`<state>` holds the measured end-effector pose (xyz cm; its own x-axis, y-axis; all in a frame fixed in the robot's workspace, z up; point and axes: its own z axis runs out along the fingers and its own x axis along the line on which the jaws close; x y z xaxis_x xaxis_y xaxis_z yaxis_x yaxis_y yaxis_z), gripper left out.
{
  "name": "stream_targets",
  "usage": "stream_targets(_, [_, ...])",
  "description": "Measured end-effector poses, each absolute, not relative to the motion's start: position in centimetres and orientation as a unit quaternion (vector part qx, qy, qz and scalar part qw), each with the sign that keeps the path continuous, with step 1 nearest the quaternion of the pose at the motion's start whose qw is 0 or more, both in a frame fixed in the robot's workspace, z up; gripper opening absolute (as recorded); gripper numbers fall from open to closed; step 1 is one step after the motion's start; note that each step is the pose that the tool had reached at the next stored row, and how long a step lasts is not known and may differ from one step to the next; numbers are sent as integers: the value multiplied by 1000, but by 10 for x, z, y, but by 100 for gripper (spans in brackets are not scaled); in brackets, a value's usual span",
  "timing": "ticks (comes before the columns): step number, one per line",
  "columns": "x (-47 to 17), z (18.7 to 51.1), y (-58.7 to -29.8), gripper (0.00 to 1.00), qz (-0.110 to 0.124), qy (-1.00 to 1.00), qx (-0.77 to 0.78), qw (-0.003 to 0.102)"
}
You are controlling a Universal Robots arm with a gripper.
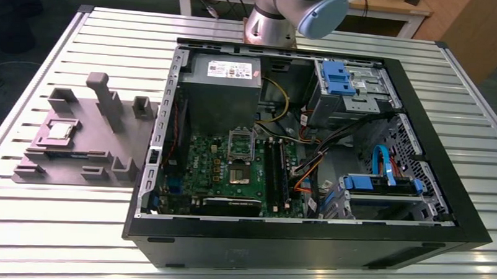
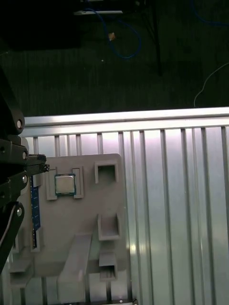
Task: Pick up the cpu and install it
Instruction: 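Pick up the cpu and move it towards the insertion slot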
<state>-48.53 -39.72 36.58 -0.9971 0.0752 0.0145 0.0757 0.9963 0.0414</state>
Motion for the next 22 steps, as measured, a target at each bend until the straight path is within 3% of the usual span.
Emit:
stream_targets(5, [-489,366,-397,16,-21,-999,-38,6])
stream_targets(7, [-490,366,-397,29,-21,-999,-38,6])
stream_targets(13, [-494,366,-397,47,-21,-999,-38,6])
stream_targets(17, [-494,366,-397,65,-21,-999,-38,6])
stream_targets(22, [-493,366,-397,65,-21,-999,-38,6])
